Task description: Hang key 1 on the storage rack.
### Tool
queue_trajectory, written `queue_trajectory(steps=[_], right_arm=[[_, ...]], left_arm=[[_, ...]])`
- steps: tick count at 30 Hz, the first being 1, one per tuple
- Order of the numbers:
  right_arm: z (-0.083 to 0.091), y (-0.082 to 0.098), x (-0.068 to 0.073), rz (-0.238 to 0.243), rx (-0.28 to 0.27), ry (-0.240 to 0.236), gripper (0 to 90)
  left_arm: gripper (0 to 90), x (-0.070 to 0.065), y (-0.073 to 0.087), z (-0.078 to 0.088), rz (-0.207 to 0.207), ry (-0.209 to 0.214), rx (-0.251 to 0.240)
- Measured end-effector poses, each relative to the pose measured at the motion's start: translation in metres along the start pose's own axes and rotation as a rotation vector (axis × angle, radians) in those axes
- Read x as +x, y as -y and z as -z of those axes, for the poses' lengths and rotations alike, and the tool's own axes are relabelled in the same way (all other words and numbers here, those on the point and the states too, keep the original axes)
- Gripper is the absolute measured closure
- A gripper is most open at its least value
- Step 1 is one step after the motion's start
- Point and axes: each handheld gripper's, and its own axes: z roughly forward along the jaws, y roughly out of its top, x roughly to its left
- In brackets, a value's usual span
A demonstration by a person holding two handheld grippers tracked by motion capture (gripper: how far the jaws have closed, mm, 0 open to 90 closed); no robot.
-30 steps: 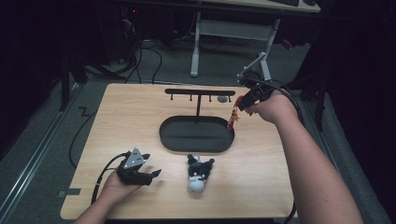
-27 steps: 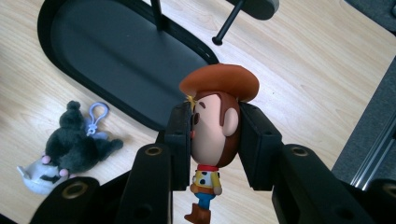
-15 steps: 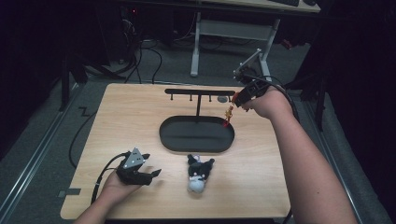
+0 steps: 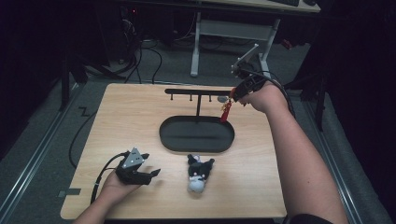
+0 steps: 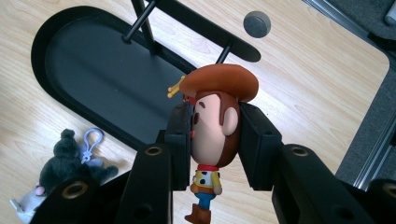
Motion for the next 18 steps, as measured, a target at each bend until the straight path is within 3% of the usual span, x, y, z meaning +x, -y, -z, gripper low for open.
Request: queue_trajectory(steps=[18], right_arm=[[-0.0097,0.0028,-0.0076,-0.030,0.003,0.013,67.4]], left_arm=[[25.2,-0.0010,0.0002,-0.0014,-0.003,0.000,0.003]])
